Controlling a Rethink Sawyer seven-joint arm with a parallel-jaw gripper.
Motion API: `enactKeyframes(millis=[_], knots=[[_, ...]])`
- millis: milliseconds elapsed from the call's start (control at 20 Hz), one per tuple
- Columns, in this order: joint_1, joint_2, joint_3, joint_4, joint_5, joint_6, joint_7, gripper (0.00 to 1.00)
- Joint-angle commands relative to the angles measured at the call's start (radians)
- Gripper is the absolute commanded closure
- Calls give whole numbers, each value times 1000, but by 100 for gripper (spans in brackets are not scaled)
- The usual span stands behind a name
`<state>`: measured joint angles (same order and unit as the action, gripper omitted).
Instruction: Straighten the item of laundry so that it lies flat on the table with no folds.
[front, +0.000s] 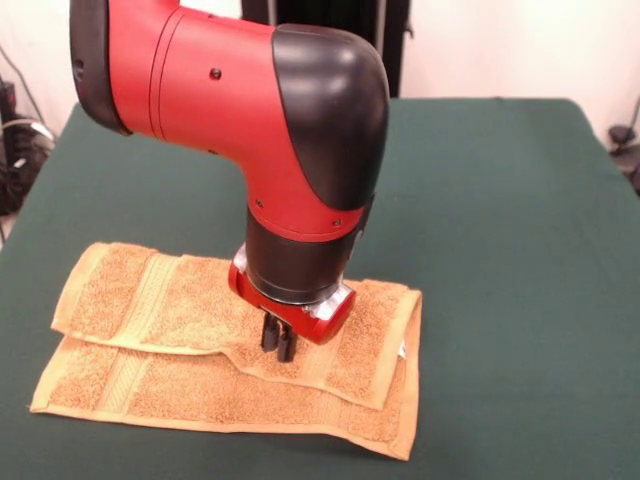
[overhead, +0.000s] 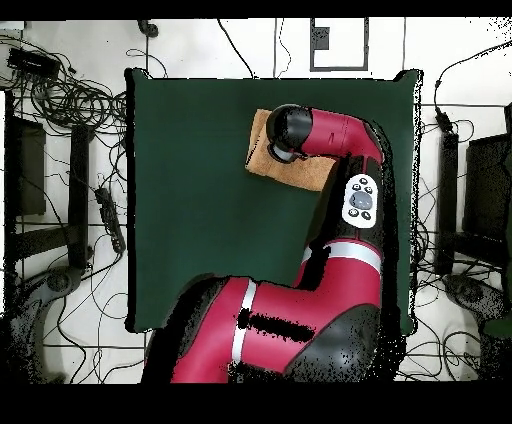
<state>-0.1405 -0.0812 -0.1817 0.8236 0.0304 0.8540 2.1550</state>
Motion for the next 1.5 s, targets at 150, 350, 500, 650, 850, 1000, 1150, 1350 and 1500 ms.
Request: enactKeyframes(millis=[150,350,500,650,850,1000,1150,1350,1500], knots=[[30,64,55,58,35,-47,213,100],[42,-50,26,151,24,-40,211,100],[1,-211,72,325,25,-157,123,100],[-49,-316,95,491,4,-243,46,100],[-105,-390,109,674,-53,-374,0,100],[-145,-425,126,786,-97,-466,-9,100],[-168,-441,130,855,-152,-559,-2,100],[-156,-444,96,913,-215,-685,64,100],[-139,-444,70,949,-237,-751,111,100]])
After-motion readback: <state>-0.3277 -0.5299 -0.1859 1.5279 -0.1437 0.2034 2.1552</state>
